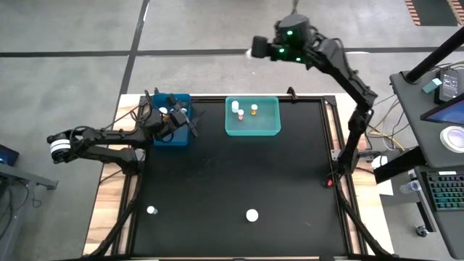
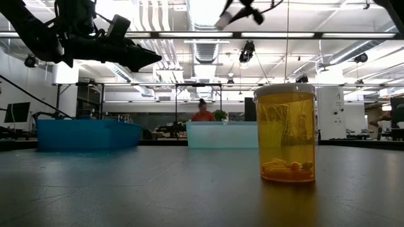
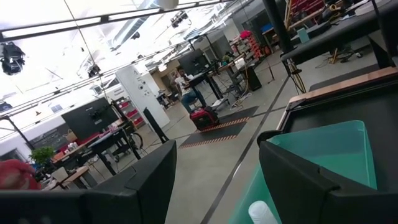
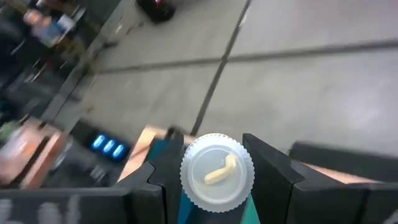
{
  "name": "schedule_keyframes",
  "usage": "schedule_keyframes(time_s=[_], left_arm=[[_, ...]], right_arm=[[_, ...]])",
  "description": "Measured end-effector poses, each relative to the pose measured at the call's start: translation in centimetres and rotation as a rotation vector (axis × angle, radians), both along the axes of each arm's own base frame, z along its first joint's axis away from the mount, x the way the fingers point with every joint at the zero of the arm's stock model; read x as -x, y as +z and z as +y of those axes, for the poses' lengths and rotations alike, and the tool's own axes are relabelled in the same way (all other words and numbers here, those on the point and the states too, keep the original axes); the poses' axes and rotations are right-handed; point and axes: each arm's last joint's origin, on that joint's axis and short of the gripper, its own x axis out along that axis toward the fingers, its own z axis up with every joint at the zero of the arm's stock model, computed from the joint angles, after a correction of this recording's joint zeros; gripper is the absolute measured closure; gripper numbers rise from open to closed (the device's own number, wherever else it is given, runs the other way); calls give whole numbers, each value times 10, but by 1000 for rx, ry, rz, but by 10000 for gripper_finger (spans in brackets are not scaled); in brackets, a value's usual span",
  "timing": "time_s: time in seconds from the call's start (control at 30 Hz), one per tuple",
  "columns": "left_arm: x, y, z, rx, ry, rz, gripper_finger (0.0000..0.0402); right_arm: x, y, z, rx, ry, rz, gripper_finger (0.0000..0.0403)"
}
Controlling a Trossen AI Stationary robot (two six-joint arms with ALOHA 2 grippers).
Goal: Pick and place medicine bottles into bin by pill shape (circle, oval)
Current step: Put the white capsule bottle into the blue bin
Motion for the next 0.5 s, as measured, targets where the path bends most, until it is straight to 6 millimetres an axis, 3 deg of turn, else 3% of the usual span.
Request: schedule_keyframes(time_s=[0.13,0.33,0.5], left_arm=[[0,1,0,-5,0,-12,187],[1,3,0,-10,0,-23,187],[1,2,0,-10,0,-23,187]], right_arm=[[-2,-5,-7,10,-53,24,268],[40,-23,-41,-128,-355,187,271],[38,-34,-49,-174,-360,213,271]])
